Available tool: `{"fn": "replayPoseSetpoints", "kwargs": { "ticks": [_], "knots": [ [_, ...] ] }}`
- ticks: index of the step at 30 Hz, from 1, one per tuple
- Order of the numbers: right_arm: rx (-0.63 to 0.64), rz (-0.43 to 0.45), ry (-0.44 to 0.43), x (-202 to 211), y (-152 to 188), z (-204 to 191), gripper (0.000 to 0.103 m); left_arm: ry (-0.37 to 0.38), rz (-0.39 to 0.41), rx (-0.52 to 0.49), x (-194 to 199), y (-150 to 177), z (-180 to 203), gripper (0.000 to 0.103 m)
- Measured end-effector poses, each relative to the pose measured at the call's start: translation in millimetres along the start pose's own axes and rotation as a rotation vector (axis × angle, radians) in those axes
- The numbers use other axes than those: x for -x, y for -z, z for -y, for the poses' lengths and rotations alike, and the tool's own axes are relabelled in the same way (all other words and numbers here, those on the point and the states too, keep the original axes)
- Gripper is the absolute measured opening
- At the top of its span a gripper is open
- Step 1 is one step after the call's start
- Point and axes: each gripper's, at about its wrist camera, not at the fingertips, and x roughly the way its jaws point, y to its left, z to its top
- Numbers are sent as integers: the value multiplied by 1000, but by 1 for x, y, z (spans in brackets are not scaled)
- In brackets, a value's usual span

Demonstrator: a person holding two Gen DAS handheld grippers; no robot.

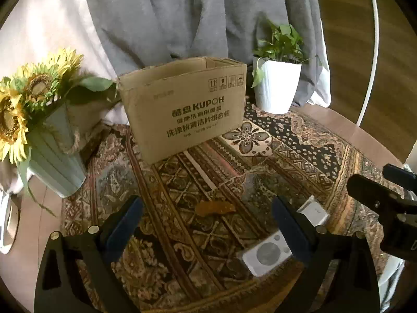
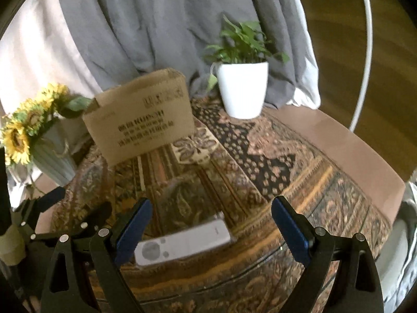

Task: Organize rigid objects
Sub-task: 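Grasp the wooden-handled piece with the left tool while the right tool moves over the remote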

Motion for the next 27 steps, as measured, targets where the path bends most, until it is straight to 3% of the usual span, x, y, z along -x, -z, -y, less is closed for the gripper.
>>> {"fn": "replayPoseSetpoints", "kwargs": {
  "ticks": [8, 22, 27],
  "knots": [
    [-45, -57, 71, -25, 13, 7, 94, 17, -43, 1, -29, 6, 0, 98],
    [-31, -194, 53, -63, 40, 1, 94, 50, -121, 22, -66, 12, 1, 92],
    [-22, -186, 74, -66, 39, -7, 94, 67, -171, 45, -84, 12, 0, 84]
  ]
}}
